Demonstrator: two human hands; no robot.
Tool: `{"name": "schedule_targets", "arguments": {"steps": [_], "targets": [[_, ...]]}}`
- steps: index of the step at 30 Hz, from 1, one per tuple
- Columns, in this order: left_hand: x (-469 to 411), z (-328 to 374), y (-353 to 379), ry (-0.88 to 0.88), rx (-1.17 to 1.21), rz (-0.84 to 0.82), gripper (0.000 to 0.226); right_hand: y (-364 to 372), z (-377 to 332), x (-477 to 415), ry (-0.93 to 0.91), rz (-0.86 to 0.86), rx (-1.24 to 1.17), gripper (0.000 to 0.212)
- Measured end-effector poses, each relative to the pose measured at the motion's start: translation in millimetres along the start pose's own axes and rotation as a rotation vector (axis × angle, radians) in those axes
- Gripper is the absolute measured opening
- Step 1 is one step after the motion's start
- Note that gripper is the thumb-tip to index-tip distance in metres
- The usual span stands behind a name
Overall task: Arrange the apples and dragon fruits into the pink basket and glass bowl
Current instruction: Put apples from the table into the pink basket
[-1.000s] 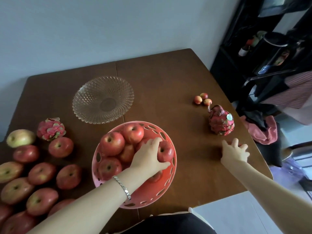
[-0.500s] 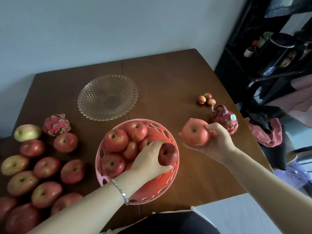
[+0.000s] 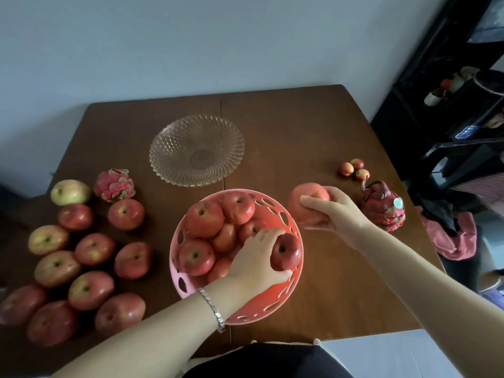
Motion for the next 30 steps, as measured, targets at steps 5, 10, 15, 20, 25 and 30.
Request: {"name": "schedule_targets", "arguments": {"steps": [5,10,15,20,25,30], "targets": [[0,-1,0,-0.010,0.005,0.008,0.070,22,-29,-11,-0.323,0.120,0.743,0.068],[3,-1,1,-0.012,0.009,0.015,0.072,65,-23,-16,-0.605,0.162,1.327,0.074],[5,0,1,-0.005,-0.003,0.057,0.070,88,-16,-19,-0.778,0.113,1.507,0.065],[4,-1,-2,0.006,0.003,0.078,0.060,93,-12,-16,-0.741,0.088,1.524,0.046],[6,-3,0,-0.035,-0.004,0.037,0.063,87,8,-20,-0.403,-0.112,1.565,0.044],[7,-1,2,-0.053,0.023,-0.004,0.077,85,-4,-24,-0.271,-0.230,1.509,0.055]]}}
Point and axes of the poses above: each hand's wrist, its own x-axis away from the middle knuckle, its own y-axis out of the palm, z = x × y, the point moved 7 cm from there along -x, towards the middle knuckle, and after that the axes turned 3 degrees about y, right-handed, at the moved point
